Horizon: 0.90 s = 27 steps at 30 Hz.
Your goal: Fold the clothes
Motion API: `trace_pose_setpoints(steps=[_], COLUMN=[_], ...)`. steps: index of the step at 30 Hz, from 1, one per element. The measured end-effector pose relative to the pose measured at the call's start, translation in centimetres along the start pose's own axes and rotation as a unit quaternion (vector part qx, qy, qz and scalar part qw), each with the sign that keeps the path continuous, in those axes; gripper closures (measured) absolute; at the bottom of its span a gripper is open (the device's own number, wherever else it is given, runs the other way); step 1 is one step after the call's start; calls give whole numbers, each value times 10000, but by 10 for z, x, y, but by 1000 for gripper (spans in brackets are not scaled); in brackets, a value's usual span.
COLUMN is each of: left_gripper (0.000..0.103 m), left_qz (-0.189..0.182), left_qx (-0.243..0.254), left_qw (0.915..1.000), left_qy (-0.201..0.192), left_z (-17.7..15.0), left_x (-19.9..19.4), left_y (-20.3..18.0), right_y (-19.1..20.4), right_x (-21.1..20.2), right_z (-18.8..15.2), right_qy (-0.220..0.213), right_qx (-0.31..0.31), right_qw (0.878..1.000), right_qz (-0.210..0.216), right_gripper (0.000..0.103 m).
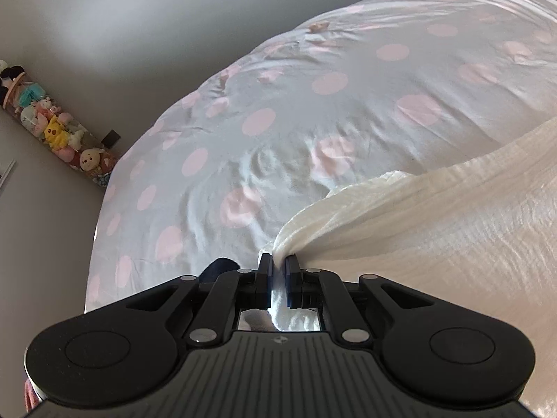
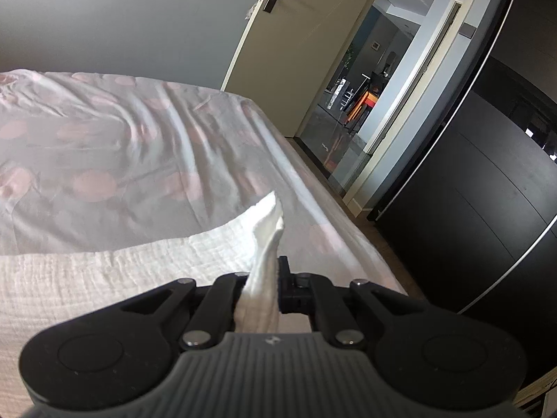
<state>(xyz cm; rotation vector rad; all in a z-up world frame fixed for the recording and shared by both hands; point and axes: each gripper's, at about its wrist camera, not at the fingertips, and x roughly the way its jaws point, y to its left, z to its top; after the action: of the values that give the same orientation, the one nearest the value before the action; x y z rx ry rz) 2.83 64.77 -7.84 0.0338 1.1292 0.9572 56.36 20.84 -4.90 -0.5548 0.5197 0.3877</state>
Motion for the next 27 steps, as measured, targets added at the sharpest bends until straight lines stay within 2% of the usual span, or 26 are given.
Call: trace_pose_setpoints(steps=[4,5,6,8,9,12,14,17,20,25,27], left_gripper=[96,96,92,88,85,74,73,62,60,60,60], left_qz=[-32,-37,-73,-167,-198,-154,-195,-330,-474,-720,-803], left_qx=[-21,-36,-50,-38,-29,-104,-202,-334,-390,-487,-466], left_qw=[9998,9997,9995,9988,9987,9992,9994,9989,9980,9962,9957], left_qy=[200,242,296,452,479,346,181,-18,-138,-86,-43], left_z=[-3,-5,-6,-7,-9,-15,-20,-31,-46,-83,-102], left_x=[32,38,41,45,43,25,4,-29,-64,-113,-129], left_y=[-13,-15,-17,-18,-18,-12,-7,0,3,-10,-23], right_y=[20,22,22,20,18,12,9,4,-1,-1,8], right_x=[28,31,34,34,33,20,6,-20,-48,-107,-131], right_z=[-8,-10,-12,-14,-14,-15,-17,-21,-29,-52,-73], right_qy=[201,210,217,236,237,257,216,123,81,25,91], right_qx=[-76,-71,-39,90,171,260,258,231,195,120,38], right_qw=[9998,9998,9998,9997,9996,9993,9994,9994,9990,9959,9922], right_qz=[4,3,-10,-34,-26,62,124,230,399,893,1239], right_gripper=[98,92,80,61,61,58,56,45,25,25,26])
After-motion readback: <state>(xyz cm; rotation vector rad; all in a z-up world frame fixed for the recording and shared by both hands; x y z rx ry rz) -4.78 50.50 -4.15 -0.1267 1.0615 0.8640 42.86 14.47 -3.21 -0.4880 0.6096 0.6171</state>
